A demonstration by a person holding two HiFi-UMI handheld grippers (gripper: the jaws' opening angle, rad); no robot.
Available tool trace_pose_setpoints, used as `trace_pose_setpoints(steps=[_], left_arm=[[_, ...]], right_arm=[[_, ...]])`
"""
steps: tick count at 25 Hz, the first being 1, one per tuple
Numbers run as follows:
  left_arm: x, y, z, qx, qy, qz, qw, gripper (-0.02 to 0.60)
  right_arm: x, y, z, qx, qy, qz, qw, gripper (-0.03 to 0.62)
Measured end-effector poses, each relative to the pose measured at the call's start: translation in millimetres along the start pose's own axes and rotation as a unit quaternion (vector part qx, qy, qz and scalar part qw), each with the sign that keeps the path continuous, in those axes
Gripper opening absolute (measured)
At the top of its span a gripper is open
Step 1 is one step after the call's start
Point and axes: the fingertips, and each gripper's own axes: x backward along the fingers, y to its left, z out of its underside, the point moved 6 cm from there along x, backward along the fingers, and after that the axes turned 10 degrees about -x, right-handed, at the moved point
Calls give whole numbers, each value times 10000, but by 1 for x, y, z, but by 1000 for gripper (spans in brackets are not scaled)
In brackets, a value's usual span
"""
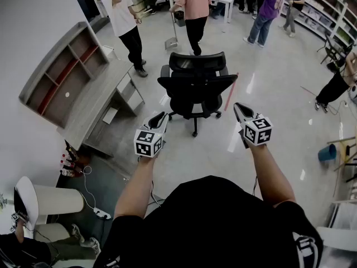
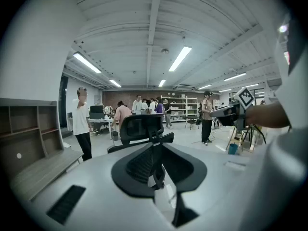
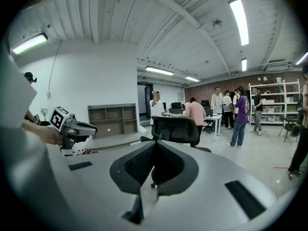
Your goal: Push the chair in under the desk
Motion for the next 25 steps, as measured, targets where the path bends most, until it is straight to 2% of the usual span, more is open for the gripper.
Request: trace_pose_setpoints(steps=[13, 25], left_arm=[[-11, 39, 16, 19, 19, 196, 9998, 61], [-33, 55, 11, 32, 28, 206, 9998, 61]], right_arm=[[-32, 15, -5, 98, -31, 231, 9997, -2], [-58, 0, -10, -31, 0, 363, 9993, -2]])
